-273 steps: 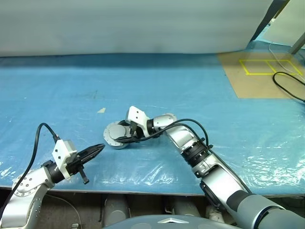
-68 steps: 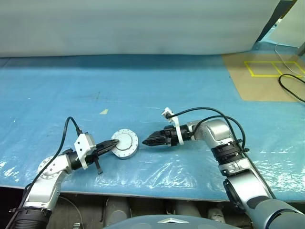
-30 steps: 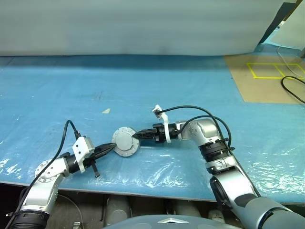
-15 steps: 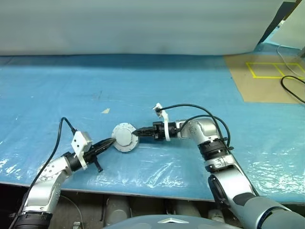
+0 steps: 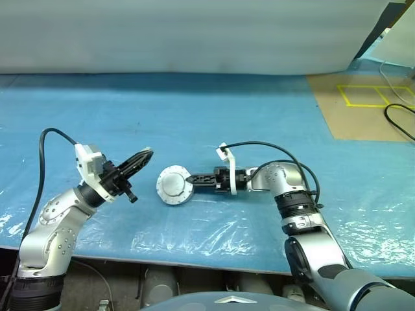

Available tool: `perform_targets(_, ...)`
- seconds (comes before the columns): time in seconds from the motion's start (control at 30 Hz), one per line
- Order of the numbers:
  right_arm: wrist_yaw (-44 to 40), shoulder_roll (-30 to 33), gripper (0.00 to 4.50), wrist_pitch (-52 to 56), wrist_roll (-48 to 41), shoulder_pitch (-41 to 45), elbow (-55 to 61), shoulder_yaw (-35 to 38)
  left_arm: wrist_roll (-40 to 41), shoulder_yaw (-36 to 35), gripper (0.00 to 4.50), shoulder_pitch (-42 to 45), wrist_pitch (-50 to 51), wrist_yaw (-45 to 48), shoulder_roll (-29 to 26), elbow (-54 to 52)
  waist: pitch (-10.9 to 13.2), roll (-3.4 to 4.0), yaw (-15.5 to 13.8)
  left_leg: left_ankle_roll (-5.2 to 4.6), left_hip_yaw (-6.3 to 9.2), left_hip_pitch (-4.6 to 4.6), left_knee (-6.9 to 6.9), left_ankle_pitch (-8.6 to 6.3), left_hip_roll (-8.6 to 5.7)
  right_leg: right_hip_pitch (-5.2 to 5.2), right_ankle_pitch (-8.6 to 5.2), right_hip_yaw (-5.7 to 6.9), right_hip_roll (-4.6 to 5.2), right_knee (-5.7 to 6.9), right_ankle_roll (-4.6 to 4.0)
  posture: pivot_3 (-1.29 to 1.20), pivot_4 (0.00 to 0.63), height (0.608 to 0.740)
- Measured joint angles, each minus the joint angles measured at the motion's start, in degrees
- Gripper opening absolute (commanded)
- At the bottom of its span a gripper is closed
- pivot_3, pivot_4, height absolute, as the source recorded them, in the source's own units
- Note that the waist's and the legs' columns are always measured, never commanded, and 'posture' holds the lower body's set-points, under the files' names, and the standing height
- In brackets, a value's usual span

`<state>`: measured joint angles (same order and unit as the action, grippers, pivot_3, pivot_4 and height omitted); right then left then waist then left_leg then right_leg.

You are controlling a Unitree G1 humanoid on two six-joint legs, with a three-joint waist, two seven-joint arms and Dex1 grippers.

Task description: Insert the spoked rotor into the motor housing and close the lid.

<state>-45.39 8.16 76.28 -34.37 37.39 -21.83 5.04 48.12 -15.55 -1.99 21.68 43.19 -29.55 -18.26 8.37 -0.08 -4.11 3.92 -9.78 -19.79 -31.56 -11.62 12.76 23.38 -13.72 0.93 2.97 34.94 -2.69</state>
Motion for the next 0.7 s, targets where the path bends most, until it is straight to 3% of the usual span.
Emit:
perform_targets(0.2,4.43,-1.05,1.1,8.47,-7.37,4.2,3.83,13.11,5.45,-0.88,0.0,-1.9,7.13,-1.15,0.68,2.28,0.06,-0.04,0.26,0.01,0.0,-0.15,-0.03,0.01,0.08,0.28,0.03,-0.01,-0.12,0.09,0.02,0.0,0.15,0.74)
perform_targets(0.4,7.65,-4.36,1.1,13.63,-11.92,6.8,8.21,17.35,12.45,-3.43,0.0,-0.73,10.88,-4.55,6.25,5.48,0.06,-0.05,-0.03,0.03,0.01,-0.25,-0.03,0.0,0.05,0.34,0.04,0.0,-0.1,0.2,0.03,0.0,0.15,0.74)
perform_targets(0.6,11.36,-6.12,1.1,15.07,-12.89,7.35,8.41,19.57,26.18,-7.97,1.85,0.6,17.24,-7.18,9.35,8.85,0.1,-0.11,-0.46,0.04,0.06,-0.3,-0.1,0.0,0.04,0.34,0.05,0.01,-0.1,0.21,0.05,0.0,0.15,0.74)
perform_targets(0.7,12.21,-6.5,1.1,15.04,-13.09,8.46,8.45,19.7,29.11,-8.45,2.91,0.13,19.47,-7.71,9.51,9.21,0.1,-0.11,-0.39,0.05,0.06,-0.27,-0.1,0.0,0.05,0.34,0.05,0.01,-0.1,0.21,0.05,0.0,0.15,0.74)
